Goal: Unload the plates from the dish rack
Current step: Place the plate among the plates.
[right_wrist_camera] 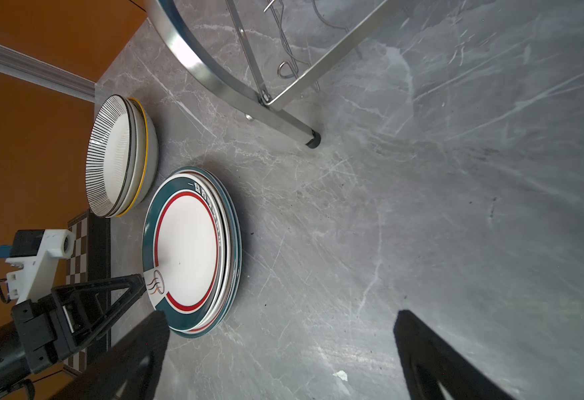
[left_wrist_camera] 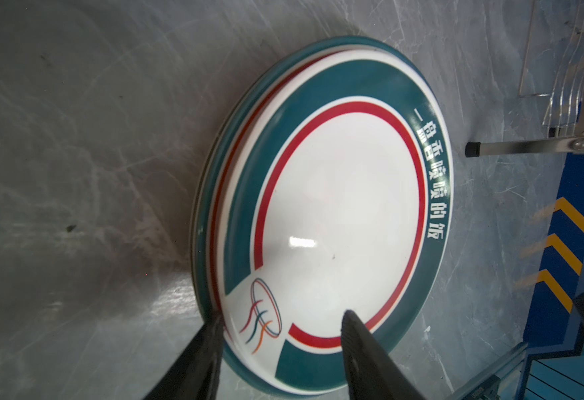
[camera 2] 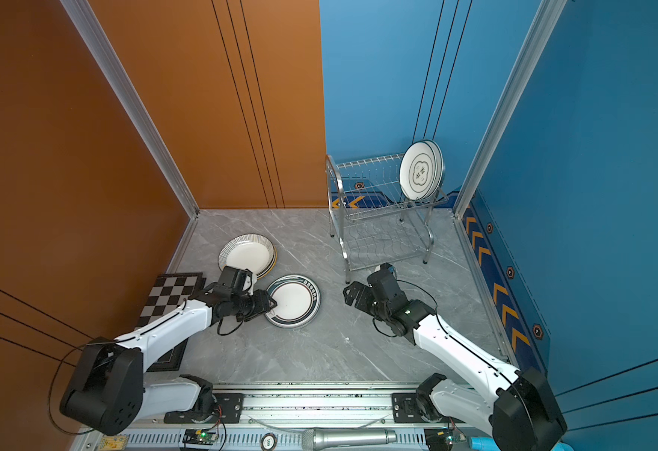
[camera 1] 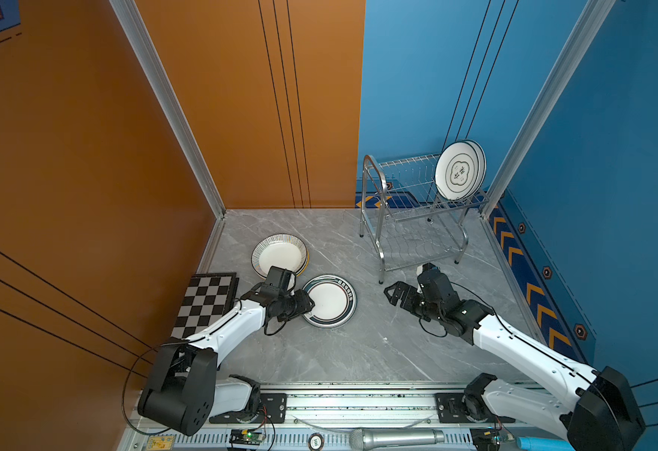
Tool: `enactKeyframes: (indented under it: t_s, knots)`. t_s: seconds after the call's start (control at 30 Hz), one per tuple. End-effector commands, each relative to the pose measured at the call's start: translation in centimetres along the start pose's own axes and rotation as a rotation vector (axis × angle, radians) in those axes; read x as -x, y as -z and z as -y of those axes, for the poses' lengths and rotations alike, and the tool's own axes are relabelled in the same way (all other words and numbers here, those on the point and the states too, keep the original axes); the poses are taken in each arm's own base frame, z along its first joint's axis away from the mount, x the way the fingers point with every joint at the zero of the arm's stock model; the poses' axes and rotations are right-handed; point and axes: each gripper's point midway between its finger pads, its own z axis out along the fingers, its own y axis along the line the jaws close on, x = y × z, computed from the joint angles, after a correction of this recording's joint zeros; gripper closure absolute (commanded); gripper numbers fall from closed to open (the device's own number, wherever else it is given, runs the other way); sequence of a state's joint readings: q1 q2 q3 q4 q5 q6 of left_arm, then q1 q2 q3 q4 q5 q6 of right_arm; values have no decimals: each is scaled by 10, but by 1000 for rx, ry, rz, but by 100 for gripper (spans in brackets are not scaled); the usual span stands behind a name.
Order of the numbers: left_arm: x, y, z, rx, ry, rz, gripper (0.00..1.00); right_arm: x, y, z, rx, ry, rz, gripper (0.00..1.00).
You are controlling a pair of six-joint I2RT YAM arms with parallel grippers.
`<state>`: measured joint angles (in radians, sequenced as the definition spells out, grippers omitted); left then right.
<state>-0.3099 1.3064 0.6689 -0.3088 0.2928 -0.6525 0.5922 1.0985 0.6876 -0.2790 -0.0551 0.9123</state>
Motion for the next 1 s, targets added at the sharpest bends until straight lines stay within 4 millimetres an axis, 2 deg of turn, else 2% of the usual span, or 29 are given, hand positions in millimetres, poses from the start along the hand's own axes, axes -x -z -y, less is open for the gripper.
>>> enactKeyframes:
  t_s: [0.0, 0.13, 0.23, 0.3, 0.43, 0.53, 0.63, 0.8, 0.87, 0.97]
  knots:
    - [-3, 3, -10, 75, -18, -19, 36, -2, 3, 6, -7, 15, -1, 0]
    - [-4, 10, -20, 120, -14, -6, 32, 0, 5, 9, -12, 16, 3, 0]
    - [-1, 17, -22, 115, -8, 20, 18, 4, 8, 13, -22, 16, 7, 0]
    - [1, 22, -23, 118, -11, 35, 2, 11, 13, 17, -33, 20, 18, 0]
    - [6, 33, -26, 112, -8, 64, 2, 37, 37, 28, -79, 51, 63, 0]
    - [10, 41, -25, 101, -5, 87, 2, 66, 64, 39, -132, 75, 125, 0]
    - [15, 49, -22, 81, 0, 114, 2, 105, 98, 49, -198, 77, 226, 0]
    - [25, 65, -5, 21, -24, 173, 2, 175, 155, 49, -264, 52, 437, 0]
    - [30, 74, 2, -2, -22, 208, 2, 200, 172, 48, -295, 29, 506, 0]
    - [38, 87, 5, -8, 6, 280, 2, 231, 187, 25, -237, 22, 549, 0]
